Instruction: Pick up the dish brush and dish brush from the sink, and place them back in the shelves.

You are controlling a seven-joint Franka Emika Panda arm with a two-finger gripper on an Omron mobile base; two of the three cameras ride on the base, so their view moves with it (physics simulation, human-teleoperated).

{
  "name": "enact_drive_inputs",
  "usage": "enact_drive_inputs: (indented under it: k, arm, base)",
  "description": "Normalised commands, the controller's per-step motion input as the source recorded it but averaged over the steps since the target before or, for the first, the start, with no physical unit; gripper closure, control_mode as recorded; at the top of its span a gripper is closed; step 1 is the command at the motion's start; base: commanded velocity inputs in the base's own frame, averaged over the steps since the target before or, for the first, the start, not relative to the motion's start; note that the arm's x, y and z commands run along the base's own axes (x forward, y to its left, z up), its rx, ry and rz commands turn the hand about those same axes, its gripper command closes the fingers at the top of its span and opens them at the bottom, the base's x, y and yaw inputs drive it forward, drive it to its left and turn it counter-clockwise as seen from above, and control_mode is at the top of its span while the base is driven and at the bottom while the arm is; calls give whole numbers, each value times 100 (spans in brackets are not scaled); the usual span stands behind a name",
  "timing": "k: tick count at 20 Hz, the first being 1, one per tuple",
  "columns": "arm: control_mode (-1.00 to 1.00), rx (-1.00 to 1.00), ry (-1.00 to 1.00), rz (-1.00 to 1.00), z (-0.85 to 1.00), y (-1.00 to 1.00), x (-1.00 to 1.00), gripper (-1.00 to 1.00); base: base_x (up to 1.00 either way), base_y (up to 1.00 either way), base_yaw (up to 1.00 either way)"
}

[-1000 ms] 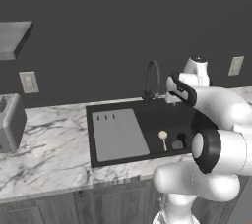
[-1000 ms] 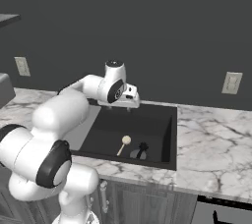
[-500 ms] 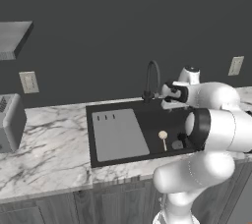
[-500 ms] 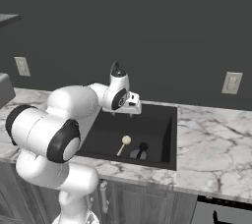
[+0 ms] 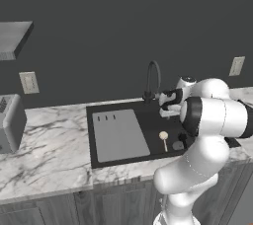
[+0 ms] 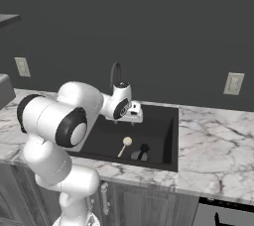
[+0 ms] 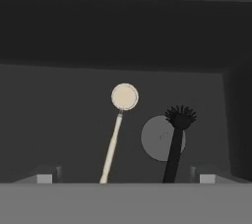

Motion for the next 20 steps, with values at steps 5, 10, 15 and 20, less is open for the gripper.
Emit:
enact_drive_inputs:
  k: [5,10,15,20]
  arm:
    - [-100,0,0,0,-39,0,0,-100]
    - [-100,0,0,0,-45,0,0,-100]
    - [-100,0,0,0,-39,1,0,-100]
    - [-100,0,0,0,-37,4,0,-100]
  base:
    - [0,0,0]
    - [0,0,0]
    - [0,0,0]
    - [0,0,0]
